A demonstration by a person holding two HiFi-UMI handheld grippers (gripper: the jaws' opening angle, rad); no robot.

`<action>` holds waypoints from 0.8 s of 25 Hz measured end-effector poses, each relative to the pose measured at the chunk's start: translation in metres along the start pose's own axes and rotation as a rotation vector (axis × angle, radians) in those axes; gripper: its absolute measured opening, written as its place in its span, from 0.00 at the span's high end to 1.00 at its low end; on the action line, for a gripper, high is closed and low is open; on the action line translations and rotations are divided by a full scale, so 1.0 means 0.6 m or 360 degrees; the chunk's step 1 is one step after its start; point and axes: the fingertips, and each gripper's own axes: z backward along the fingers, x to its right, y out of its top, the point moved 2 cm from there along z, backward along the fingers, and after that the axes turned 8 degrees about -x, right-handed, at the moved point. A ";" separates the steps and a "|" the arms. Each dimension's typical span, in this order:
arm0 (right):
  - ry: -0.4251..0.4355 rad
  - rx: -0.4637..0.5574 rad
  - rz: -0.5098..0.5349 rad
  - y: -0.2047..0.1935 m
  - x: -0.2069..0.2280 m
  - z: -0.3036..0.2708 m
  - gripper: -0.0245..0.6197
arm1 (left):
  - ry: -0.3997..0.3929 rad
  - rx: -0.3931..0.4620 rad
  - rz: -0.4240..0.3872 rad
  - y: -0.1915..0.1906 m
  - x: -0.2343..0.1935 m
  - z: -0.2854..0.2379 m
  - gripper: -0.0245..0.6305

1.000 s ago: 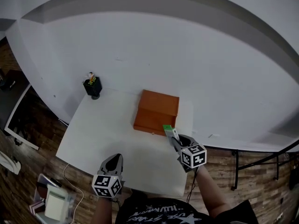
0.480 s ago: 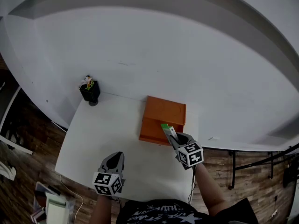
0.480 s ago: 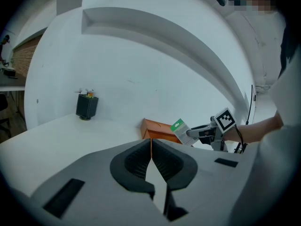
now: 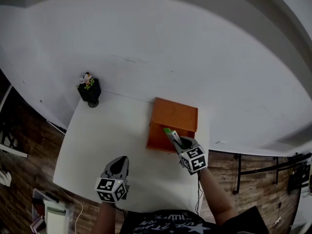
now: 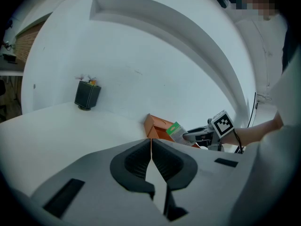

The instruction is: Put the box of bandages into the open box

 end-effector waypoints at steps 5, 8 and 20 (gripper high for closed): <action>-0.0007 -0.0065 0.0039 -0.002 -0.002 -0.025 0.79 | -0.0003 -0.0021 0.0024 -0.005 -0.014 -0.010 0.93; -0.0023 -0.0115 0.0075 -0.004 -0.006 -0.036 0.79 | -0.0007 -0.0027 0.0016 -0.005 -0.018 -0.013 0.93; -0.0063 -0.0093 0.0044 -0.009 -0.002 -0.032 0.78 | -0.0024 -0.0023 -0.0029 -0.003 0.002 -0.008 0.93</action>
